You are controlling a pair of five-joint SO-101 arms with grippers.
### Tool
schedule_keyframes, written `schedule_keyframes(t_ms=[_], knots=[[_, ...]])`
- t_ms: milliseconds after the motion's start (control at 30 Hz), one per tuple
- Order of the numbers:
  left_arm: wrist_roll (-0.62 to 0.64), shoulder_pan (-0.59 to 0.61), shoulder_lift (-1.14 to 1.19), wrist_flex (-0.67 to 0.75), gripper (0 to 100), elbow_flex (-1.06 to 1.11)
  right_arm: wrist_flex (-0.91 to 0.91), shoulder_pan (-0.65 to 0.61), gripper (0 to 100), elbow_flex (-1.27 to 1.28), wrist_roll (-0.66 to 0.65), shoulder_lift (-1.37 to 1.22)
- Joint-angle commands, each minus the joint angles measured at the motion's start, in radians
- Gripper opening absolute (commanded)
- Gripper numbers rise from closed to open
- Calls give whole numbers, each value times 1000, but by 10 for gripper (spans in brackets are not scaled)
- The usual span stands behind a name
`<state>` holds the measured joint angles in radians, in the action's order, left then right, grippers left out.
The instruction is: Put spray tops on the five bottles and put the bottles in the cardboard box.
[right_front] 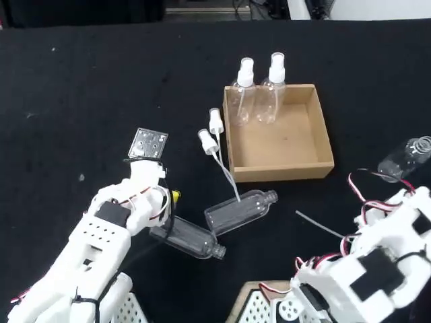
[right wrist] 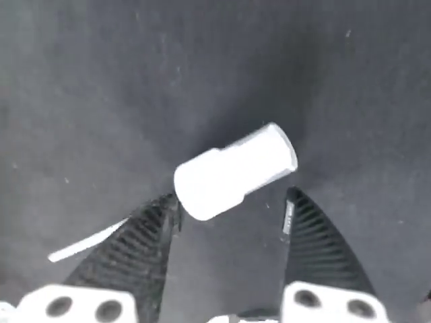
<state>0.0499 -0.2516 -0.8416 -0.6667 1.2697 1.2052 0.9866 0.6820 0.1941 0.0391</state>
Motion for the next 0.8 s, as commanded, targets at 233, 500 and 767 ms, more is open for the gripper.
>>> schedule_keyframes(t_ms=[233,500,767], knots=[[-9,-12,-20,-6,181,-16,-8,15,204,-217,11,-239],[-9,-12,-20,-3,181,-16,-63,12,14,-251,-195,-173],[-9,-13,-20,-2,181,-16,-48,43,15,-243,-497,-54]])
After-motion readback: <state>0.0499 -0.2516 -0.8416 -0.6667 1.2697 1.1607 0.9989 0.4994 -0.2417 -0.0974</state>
